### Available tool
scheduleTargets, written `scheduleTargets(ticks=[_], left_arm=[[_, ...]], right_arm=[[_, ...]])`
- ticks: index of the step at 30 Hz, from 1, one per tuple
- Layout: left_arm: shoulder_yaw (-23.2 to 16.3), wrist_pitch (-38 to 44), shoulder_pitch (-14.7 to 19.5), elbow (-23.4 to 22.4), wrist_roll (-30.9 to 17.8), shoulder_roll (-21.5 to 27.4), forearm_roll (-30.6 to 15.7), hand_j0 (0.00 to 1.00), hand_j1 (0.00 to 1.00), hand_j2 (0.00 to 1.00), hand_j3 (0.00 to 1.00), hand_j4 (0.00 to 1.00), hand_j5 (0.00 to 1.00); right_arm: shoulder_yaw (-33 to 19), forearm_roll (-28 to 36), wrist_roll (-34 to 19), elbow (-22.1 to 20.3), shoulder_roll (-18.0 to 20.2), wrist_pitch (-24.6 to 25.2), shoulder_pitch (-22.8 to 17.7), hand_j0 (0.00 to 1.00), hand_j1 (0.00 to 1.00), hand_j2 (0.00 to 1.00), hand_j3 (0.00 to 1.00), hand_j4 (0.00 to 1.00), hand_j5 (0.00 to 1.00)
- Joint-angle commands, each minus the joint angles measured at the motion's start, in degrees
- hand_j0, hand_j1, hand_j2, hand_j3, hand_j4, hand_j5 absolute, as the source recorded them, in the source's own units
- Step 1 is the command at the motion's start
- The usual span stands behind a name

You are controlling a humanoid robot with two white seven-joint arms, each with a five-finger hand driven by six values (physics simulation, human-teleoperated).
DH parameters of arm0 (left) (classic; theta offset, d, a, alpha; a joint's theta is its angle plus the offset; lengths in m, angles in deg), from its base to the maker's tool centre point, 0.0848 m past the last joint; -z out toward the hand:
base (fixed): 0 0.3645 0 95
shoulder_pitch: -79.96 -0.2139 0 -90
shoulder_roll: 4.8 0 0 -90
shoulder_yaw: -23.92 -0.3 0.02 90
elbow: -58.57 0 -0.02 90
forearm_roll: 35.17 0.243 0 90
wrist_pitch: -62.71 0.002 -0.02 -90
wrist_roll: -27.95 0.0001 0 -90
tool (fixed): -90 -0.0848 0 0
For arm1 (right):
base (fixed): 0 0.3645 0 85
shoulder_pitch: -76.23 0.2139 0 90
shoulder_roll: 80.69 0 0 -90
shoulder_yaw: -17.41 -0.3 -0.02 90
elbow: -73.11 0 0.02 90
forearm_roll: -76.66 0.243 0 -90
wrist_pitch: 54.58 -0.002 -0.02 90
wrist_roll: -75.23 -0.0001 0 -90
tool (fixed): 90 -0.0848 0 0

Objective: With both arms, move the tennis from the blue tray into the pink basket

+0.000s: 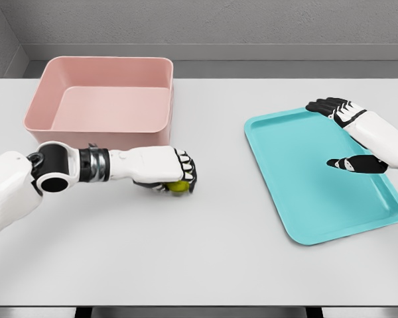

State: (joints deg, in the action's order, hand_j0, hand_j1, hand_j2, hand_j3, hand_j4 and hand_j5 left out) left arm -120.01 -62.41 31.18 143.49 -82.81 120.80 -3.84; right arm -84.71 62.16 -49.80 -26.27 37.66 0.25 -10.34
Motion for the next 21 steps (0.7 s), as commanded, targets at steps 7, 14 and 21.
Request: scheduleTargets(ticks=[7, 14, 21], left_arm=[[0.3, 0.1, 2.7, 0.6, 0.0, 0.0, -2.7, 0.54, 0.54, 0.54, 0.54, 0.54, 0.54], [0.5, 0.1, 6.3, 0.5, 0.0, 0.2, -5.1, 0.54, 0.54, 0.54, 0.54, 0.54, 0.54], [0.5, 0.1, 8.5, 0.3, 0.0, 0.2, -5.6, 0.54, 0.54, 0.54, 0.54, 0.54, 0.54]], right_arm=[[0.0, 0.5, 0.0, -0.1, 0.0, 0.2, 0.0, 1.00, 1.00, 1.00, 1.00, 1.00, 1.00], [0.0, 0.4, 0.0, -0.1, 0.0, 0.2, 0.0, 1.00, 1.00, 1.00, 1.00, 1.00, 1.00], [0.0, 0.5, 0.0, -0.1, 0.0, 0.2, 0.0, 1.00, 1.00, 1.00, 1.00, 1.00, 1.00]])
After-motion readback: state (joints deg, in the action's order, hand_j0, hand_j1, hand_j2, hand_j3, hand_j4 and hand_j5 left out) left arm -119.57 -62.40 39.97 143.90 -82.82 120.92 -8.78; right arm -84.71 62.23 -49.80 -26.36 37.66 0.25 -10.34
